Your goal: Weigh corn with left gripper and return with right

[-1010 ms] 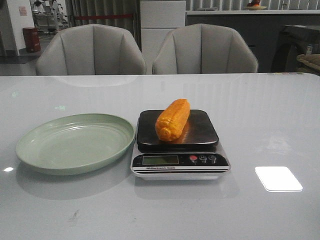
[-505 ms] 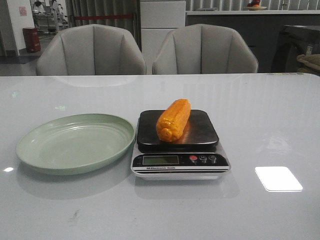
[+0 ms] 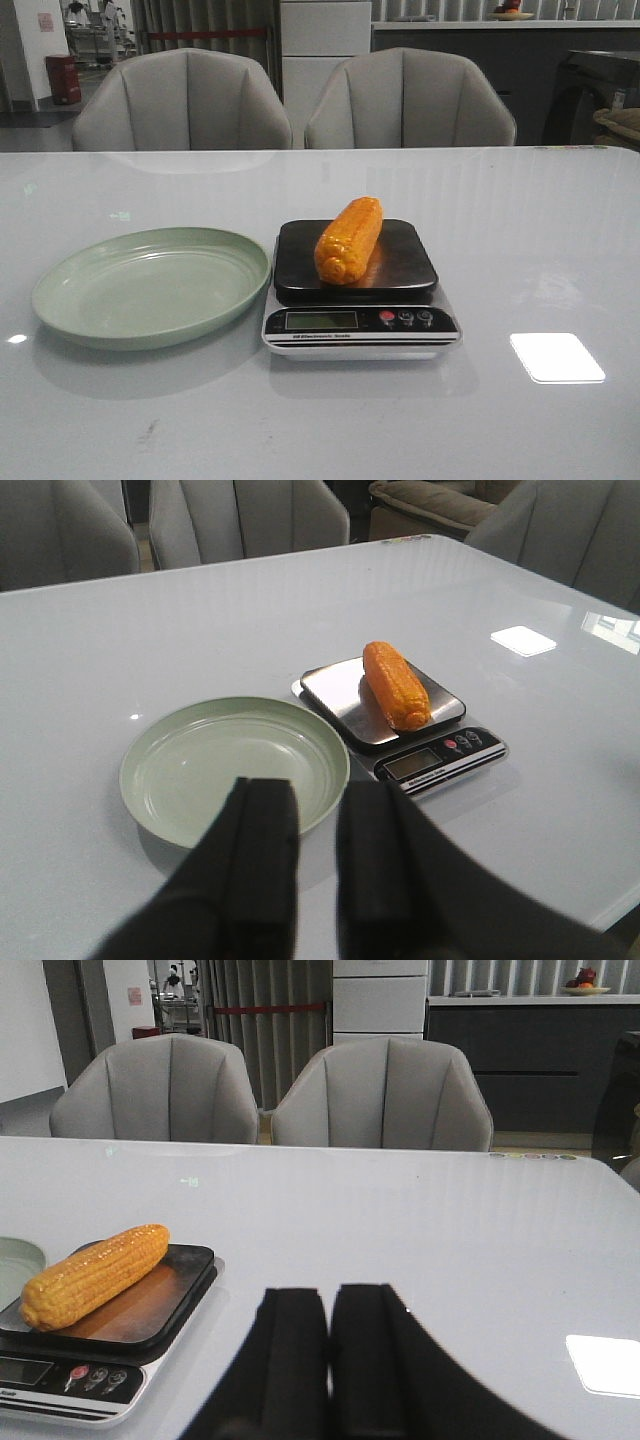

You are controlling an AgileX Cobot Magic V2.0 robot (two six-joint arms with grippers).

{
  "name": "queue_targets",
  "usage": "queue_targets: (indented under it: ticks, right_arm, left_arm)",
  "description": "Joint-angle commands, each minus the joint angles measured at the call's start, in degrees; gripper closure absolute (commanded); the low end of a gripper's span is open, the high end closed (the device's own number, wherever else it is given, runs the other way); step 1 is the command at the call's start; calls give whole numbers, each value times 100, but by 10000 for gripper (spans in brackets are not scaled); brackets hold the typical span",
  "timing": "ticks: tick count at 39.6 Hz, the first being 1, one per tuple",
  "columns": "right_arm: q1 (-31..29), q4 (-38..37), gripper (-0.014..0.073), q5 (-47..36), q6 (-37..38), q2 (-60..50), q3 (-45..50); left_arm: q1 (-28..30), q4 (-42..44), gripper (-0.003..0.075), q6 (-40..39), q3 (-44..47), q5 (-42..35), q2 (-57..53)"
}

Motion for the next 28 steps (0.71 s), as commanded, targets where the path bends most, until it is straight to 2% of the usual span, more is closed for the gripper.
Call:
queue_targets:
  ticks: [1,6,11,19,25,28]
  right_arm:
    - [-33,9,427,-694,-45,-106,52]
    - [-33,22,427,-1215,127,-106,-14]
    - [-33,22,427,-995,153,29,-394]
    - [-33,22,427,-212,153,1117,-1391]
    - [-33,22,427,918,153,2104,-2234]
    - [-33,22,427,1152,153,2383,-2383]
  left_arm:
    - [-1,18,580,0,-152,-398,66]
    - [-1,18,600,0,-152,-345,66]
    - [-1,18,607,0,-152,-345,66]
    - [-1,18,607,0,-152,-345,66]
    - [-1,18,607,0,-152,-345,66]
    - [-1,18,607,0,-152,-345,66]
